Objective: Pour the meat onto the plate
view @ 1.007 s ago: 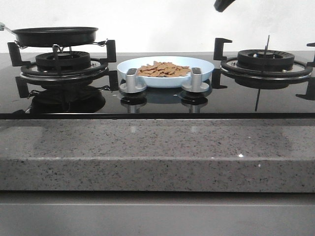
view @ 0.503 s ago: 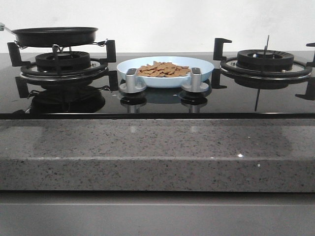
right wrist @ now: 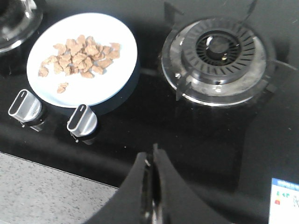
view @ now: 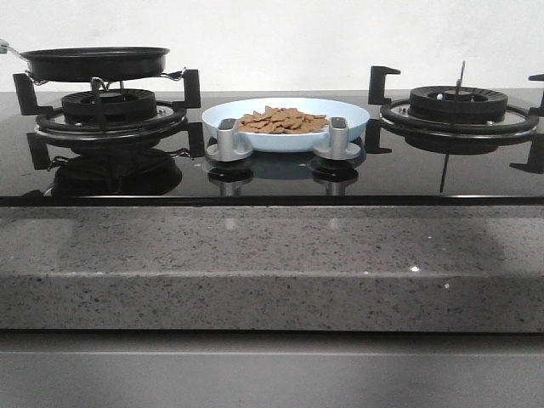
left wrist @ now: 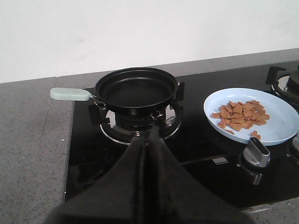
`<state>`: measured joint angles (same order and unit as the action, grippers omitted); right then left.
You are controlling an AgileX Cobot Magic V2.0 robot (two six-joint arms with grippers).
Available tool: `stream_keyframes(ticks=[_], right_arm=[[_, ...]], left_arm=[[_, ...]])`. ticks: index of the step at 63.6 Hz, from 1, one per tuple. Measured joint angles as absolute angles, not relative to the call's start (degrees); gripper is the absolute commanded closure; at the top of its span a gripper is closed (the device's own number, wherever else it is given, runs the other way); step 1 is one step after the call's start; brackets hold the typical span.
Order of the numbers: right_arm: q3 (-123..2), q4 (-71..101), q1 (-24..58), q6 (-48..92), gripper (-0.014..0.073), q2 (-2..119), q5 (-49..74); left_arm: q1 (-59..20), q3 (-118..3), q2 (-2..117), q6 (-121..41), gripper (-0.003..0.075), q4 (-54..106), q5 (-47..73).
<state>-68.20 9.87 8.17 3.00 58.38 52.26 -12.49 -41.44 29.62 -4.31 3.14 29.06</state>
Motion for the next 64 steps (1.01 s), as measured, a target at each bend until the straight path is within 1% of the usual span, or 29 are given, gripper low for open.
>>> stream_keyframes(ticks=[15,29,43,64], right_arm=[[-47.0,9.9,8.2,3.4,0.0652,39.7,40.6],[-34.9,9.9,8.2,3.6,0.0652,26.5,37.7],[-29.2,9.9,8.2,3.6,0.0652,17.7,35.7],[-28.6,9.9,8.2,3.6,0.0652,17.1,35.0]], left_arm=[[-12.5,-41.4,29.6,-4.3,0.0741,3.1,29.1],[-12.5,-41.4,29.6,-4.3,0.0741,3.1,29.1],[-12.5,-41.4,29.6,-4.3,0.0741,3.1,29.1],[-12.5,-41.4,29.6,-4.3,0.0741,3.1,29.1]])
